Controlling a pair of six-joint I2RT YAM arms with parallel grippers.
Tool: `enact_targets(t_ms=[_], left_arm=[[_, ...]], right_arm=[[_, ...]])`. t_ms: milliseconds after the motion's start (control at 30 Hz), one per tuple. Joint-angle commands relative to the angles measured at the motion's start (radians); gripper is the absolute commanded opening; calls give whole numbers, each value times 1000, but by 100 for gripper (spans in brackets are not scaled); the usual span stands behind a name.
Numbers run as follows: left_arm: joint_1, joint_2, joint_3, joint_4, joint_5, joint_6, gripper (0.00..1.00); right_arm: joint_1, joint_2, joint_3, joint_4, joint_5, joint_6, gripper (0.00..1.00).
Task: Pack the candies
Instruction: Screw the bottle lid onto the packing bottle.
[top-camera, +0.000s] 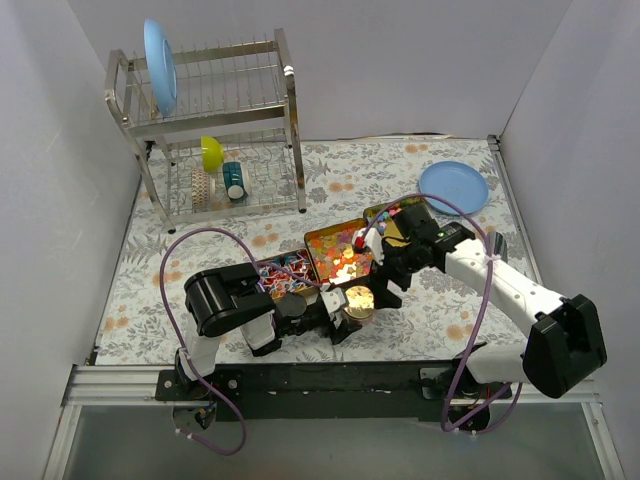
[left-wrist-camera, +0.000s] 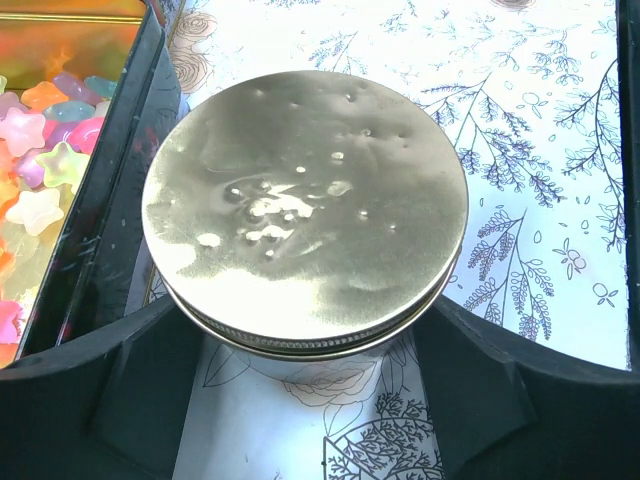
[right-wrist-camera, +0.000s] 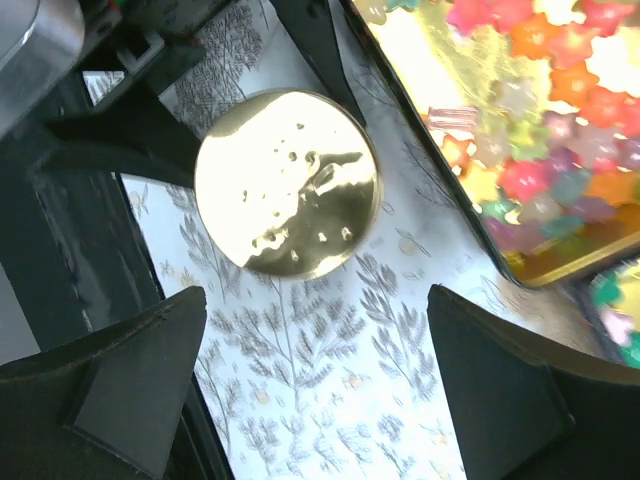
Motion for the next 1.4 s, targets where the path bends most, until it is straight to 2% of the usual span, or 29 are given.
enact_targets(t_ms=[0,200,333,467,567,1100,1367], left_arm=[[4,40,-23,-142,-19,2,0],[4,52,-15,-145,-12,0,0],[4,46,-18,-150,-9,2,0],[2,41,-20,-156,-9,6,0],[4,40,-20,-158,-21,11,0],[4,40,-24,-147,-15,3,0],[4,46,-21,-146,-18,0,0]], right_arm=[[-70,-11,97,-189,-129,-215,98],[-61,42,153,-120,-255,-608,98],[-1,111,183,-137,-235,-842,98],[37,207,226,-299,-241,-1120,98],[66,278,271,-451,-218,-1211,98],[91,339,248,-339,-198,-1142,98],[92,373,234,-341,-163,-1156,98]])
